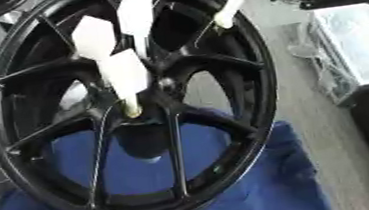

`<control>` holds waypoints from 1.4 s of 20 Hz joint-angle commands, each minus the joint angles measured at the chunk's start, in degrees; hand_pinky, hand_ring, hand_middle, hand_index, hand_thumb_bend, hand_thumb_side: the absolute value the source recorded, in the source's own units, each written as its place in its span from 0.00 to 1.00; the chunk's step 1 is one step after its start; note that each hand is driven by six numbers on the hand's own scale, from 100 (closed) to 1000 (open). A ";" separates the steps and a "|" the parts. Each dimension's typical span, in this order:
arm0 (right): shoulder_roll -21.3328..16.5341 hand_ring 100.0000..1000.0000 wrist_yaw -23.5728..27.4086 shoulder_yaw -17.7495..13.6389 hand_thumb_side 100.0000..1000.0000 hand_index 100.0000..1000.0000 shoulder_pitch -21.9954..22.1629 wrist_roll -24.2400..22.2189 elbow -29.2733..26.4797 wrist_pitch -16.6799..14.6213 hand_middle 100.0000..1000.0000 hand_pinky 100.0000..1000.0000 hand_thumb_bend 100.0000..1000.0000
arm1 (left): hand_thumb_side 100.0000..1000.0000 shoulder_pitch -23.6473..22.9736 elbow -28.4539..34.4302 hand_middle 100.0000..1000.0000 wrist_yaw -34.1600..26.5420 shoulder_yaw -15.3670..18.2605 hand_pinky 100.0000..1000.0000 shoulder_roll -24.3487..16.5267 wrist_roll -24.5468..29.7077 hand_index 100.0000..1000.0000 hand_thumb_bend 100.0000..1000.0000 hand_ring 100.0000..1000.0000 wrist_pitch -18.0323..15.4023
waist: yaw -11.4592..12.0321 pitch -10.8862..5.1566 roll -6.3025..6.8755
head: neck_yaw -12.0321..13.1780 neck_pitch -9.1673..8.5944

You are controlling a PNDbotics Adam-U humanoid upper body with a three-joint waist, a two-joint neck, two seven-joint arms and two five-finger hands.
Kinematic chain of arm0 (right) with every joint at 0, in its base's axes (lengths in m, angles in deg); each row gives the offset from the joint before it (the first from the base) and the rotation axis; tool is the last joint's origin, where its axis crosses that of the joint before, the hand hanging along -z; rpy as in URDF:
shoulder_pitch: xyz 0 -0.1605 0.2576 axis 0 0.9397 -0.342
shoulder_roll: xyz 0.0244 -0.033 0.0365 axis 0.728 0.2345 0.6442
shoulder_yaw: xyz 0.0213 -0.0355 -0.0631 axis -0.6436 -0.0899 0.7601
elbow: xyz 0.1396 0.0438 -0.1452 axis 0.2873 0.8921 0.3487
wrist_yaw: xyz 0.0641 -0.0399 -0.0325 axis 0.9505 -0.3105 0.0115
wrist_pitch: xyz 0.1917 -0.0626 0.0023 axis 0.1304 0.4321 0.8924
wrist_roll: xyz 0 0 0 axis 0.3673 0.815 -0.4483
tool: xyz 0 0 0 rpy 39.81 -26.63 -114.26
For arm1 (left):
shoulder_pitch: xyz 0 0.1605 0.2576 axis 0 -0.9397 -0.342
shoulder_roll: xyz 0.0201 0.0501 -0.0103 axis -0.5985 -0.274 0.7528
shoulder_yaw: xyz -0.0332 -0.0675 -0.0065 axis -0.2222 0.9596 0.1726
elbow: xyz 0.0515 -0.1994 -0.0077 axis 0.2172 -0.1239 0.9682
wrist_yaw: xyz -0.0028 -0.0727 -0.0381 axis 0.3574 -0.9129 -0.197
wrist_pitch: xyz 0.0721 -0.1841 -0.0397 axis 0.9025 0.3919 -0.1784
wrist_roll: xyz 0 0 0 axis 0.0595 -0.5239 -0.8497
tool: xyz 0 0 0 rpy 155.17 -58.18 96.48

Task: Pull the pin out of the wheel hub.

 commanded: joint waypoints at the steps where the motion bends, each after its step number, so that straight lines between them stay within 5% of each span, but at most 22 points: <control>1: 1.64 0.45 -2.05 -6.91 0.31 0.51 7.54 6.22 -0.98 -5.41 0.27 0.74 0.00 | 0.23 -0.22 1.76 0.77 0.41 1.35 0.82 -1.01 -0.87 0.72 0.97 0.73 -0.31 | -0.21 -0.90 0.24 | 0.93 -1.14; 6: 12.98 0.51 -14.11 -12.74 0.23 0.57 22.99 11.31 -0.98 -10.68 0.33 0.76 0.00 | 0.23 -0.53 2.83 0.77 0.72 2.05 0.82 -0.82 -1.82 0.72 0.97 0.73 -0.65 | -0.30 -0.36 0.64 | 1.87 -1.58; 10: 20.27 0.59 -25.35 -13.18 0.07 0.69 28.20 8.18 -0.98 -13.19 0.46 0.78 0.00 | 0.23 -0.38 3.38 0.77 0.77 2.03 0.82 -0.56 -2.10 0.72 0.98 0.73 -0.63 | -0.23 -0.12 1.00 | 1.75 -1.64; 13: 23.51 0.76 -30.37 -13.25 0.00 0.89 29.53 5.39 -0.98 -13.59 0.69 0.83 0.01 | 0.23 -0.34 3.39 0.77 0.78 1.99 0.82 -0.48 -2.12 0.72 0.98 0.73 -0.52 | -0.18 -0.02 1.17 | 1.52 -1.78; 16: 25.08 0.83 -33.28 -13.38 0.00 0.97 30.22 3.70 -0.98 -12.43 0.80 0.89 0.27 | 0.23 -0.27 3.32 0.77 0.75 1.99 0.82 -0.46 -2.12 0.72 0.98 0.73 -0.45 | -0.12 0.00 1.23 | 1.50 -1.84; 19: 25.87 0.84 -34.73 -13.62 0.05 0.98 30.32 4.32 -0.98 -9.98 0.81 0.90 0.36 | 0.23 -0.22 3.25 0.77 0.71 1.96 0.82 -0.42 -2.10 0.72 0.98 0.73 -0.39 | -0.02 0.01 1.23 | 1.50 -1.90; 25: 26.42 0.82 -34.06 -13.81 0.00 0.98 29.56 6.88 -0.98 -7.24 0.81 0.90 0.33 | 0.23 -0.25 3.28 0.77 0.68 2.02 0.82 -0.45 -2.23 0.72 0.98 0.73 -0.46 | 0.08 -0.03 1.21 | 1.52 -1.81; 28: 26.09 0.77 -29.71 -14.03 0.00 0.97 28.34 9.61 -0.98 -7.42 0.77 0.88 0.00 | 0.23 -0.26 3.36 0.77 0.71 2.00 0.82 -0.42 -2.26 0.72 0.98 0.73 -0.48 | 0.07 -0.12 1.20 | 1.46 -1.81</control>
